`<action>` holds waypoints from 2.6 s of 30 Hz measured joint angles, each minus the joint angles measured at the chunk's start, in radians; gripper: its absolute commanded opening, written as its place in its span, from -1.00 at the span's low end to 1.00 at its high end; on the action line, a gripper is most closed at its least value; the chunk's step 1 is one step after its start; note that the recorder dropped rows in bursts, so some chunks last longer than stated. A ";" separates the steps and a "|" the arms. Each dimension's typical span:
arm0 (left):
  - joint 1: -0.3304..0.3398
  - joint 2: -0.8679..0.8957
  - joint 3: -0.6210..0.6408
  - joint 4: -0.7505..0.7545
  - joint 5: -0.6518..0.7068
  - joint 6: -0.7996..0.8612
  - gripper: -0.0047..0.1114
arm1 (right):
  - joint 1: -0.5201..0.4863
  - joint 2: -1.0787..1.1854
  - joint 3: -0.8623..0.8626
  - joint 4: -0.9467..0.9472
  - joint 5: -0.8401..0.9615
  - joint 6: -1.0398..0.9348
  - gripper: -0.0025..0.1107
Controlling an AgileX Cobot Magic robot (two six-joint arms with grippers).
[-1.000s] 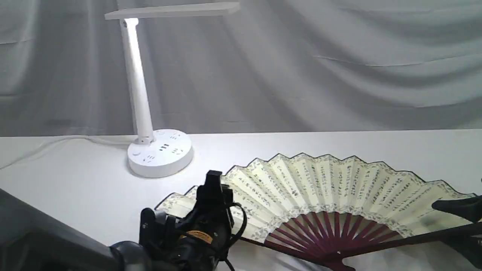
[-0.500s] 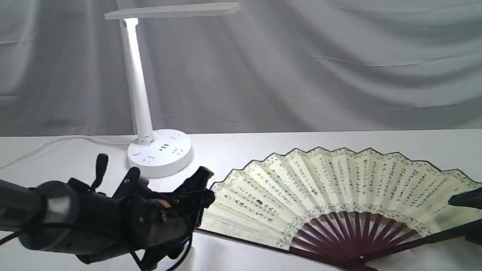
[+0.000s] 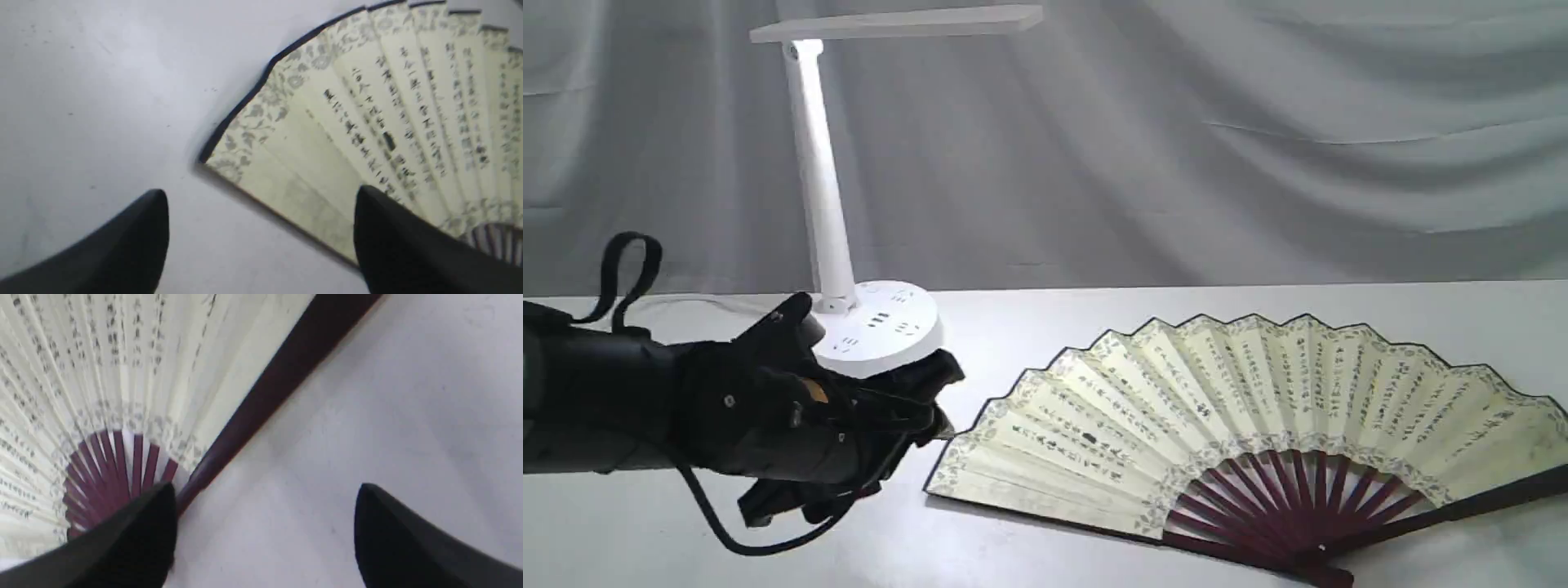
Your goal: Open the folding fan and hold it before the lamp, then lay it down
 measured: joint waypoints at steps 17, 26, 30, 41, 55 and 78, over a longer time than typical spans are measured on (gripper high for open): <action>0.018 -0.024 -0.158 0.334 0.641 0.233 -0.92 | 0.373 -0.315 -0.002 -0.305 0.106 0.115 -0.10; 0.018 -0.024 -0.158 0.341 0.779 0.328 -0.92 | 0.378 -0.467 0.096 -0.469 0.120 0.209 -0.58; 0.018 -0.024 -0.158 0.326 0.779 0.334 -0.92 | 0.378 -0.531 0.163 -0.540 0.095 0.221 -0.77; 0.164 -0.093 -0.158 0.198 0.777 0.439 -0.92 | 0.389 -0.588 0.234 -0.500 -0.050 0.146 -0.92; 0.323 -0.273 -0.159 0.331 0.904 0.504 -0.92 | 0.465 -0.579 0.236 -0.494 -0.168 0.155 -0.92; 0.462 -0.282 -0.157 0.240 0.977 0.632 -0.92 | 0.465 -0.475 0.243 -0.562 -0.093 0.196 -0.96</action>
